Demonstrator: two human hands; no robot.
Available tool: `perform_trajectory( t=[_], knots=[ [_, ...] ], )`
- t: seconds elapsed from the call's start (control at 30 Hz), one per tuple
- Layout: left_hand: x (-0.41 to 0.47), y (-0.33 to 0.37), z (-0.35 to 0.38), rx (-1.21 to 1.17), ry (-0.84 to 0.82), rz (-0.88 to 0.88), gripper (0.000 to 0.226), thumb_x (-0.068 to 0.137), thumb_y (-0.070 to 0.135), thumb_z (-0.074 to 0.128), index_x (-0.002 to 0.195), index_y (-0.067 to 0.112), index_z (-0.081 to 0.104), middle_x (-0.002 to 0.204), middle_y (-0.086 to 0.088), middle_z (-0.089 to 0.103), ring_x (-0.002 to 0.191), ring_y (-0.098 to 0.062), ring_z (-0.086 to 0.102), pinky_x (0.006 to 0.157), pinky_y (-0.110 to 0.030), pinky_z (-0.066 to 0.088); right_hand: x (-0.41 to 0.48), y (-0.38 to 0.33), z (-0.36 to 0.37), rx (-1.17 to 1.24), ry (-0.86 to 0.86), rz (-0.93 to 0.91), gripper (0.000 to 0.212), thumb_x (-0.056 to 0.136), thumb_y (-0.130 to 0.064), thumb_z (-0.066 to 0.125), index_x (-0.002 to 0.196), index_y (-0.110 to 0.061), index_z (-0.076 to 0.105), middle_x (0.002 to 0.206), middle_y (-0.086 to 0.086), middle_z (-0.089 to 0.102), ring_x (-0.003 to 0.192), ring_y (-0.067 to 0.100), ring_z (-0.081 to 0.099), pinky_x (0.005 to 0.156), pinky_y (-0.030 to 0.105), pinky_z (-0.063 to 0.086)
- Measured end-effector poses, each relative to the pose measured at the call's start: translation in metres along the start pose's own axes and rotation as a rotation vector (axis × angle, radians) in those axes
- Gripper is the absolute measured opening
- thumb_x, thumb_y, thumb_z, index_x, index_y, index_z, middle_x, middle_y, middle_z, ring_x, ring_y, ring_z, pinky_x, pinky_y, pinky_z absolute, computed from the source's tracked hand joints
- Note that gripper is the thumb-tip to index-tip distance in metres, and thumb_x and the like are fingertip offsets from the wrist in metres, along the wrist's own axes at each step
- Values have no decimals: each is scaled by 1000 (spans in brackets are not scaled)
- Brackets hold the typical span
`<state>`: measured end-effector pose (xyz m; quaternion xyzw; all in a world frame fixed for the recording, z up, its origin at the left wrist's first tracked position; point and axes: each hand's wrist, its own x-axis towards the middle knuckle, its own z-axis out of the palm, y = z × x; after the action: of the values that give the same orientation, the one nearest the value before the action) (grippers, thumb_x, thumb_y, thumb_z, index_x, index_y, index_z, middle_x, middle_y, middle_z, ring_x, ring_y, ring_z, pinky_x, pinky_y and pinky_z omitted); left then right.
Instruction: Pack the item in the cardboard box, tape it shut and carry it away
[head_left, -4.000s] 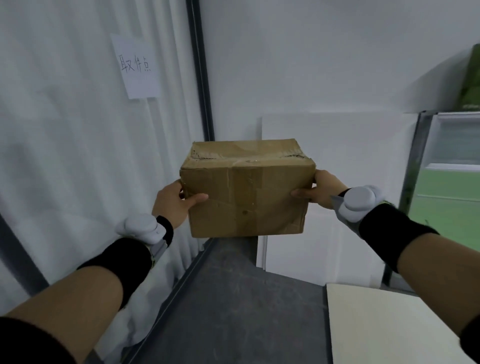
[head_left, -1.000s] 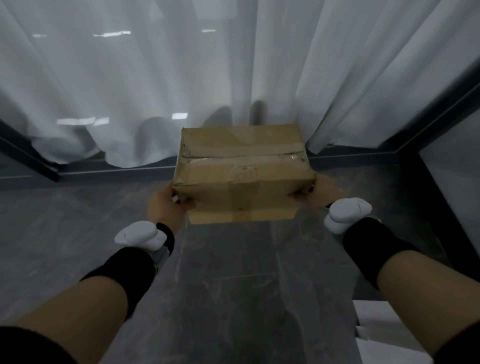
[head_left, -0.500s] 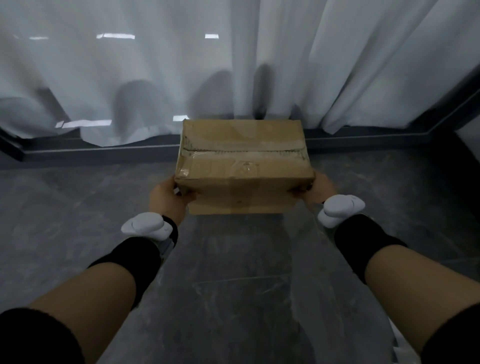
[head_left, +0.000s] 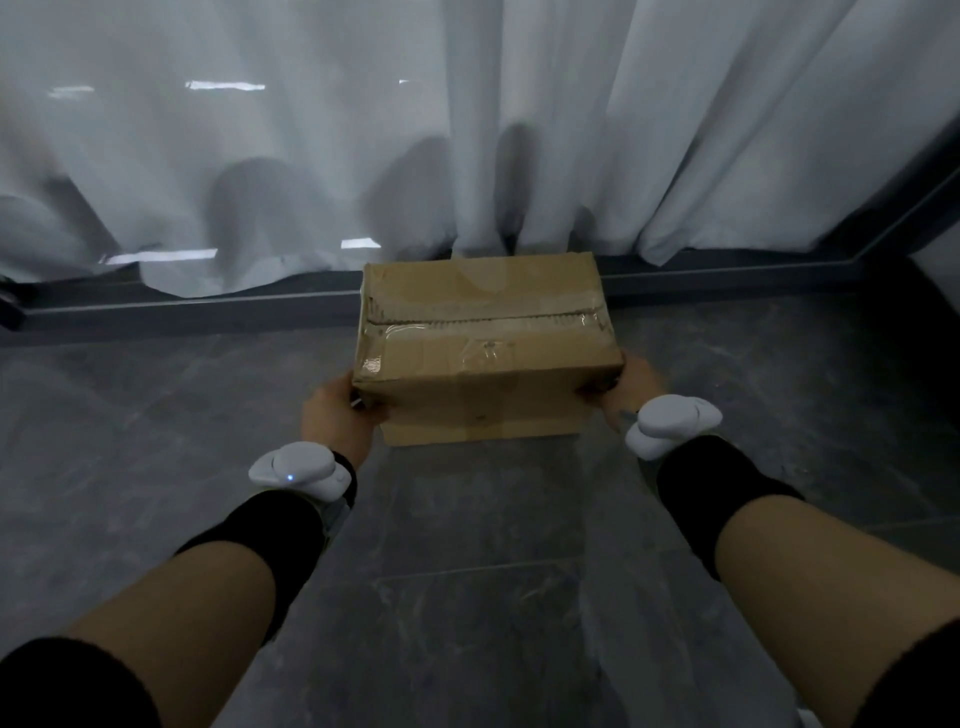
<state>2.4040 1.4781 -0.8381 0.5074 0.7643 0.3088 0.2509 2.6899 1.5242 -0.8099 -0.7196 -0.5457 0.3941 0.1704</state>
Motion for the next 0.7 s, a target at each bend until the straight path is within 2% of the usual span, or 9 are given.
perform_trajectory(
  t=[0.13,0.27,0.33,0.4,0.47,0.57,0.63,0.7],
  knots=[
    [1,-2,2,15,-7,9,25,69,8,74,93,4,68,93,-20,71,90,-36,65,68,-31,39,-1,1,1,23,12,14,34,85,-10,63,118,-7,59,119,21,62,112,36,57,88,34,45],
    [2,-2,2,-17,-31,-3,28,70,5,74,97,3,66,96,-20,70,93,-35,64,71,-32,42,-1,-2,-3,70,-23,7,36,85,-10,62,120,-9,58,122,19,61,114,35,56,102,49,44],
    [1,0,1,-53,-43,-16,31,71,3,73,100,2,64,98,-21,69,93,-35,65,71,-31,42,-1,-4,-3,157,-36,56,28,90,-11,56,117,-5,60,118,20,62,113,35,57,104,46,44],
    [1,2,1,-55,-62,-17,36,72,5,74,105,2,62,101,-21,69,95,-35,64,72,-31,42,-3,-5,-5,81,-31,66,21,90,-10,54,109,-5,61,106,13,62,102,28,58,91,35,46],
    [0,4,-2,-28,-96,-15,43,72,12,76,111,4,60,106,-20,67,98,-36,62,75,-33,44,-6,-7,-7,-12,-23,49,19,88,-4,54,105,-2,62,104,18,62,93,26,55,79,32,42],
    [-2,15,-7,-73,-144,-17,52,71,14,77,117,3,56,111,-19,65,102,-35,60,82,-38,47,-12,-14,-11,-137,-6,23,21,87,-2,52,105,3,61,113,25,62,103,36,59,83,39,46],
    [-6,24,-12,-117,-155,-10,53,68,13,79,115,3,56,108,-16,65,98,-30,60,78,-35,45,-18,-17,-14,-172,5,11,20,87,-4,51,106,-1,59,116,24,60,109,38,57,79,35,42],
    [-13,32,-22,-189,-172,5,56,62,12,82,112,5,56,101,-9,63,94,-27,60,76,-32,43,-23,-19,-15,-145,-2,32,31,87,-5,52,118,-1,53,122,23,57,113,37,55,80,31,40]
  ],
)
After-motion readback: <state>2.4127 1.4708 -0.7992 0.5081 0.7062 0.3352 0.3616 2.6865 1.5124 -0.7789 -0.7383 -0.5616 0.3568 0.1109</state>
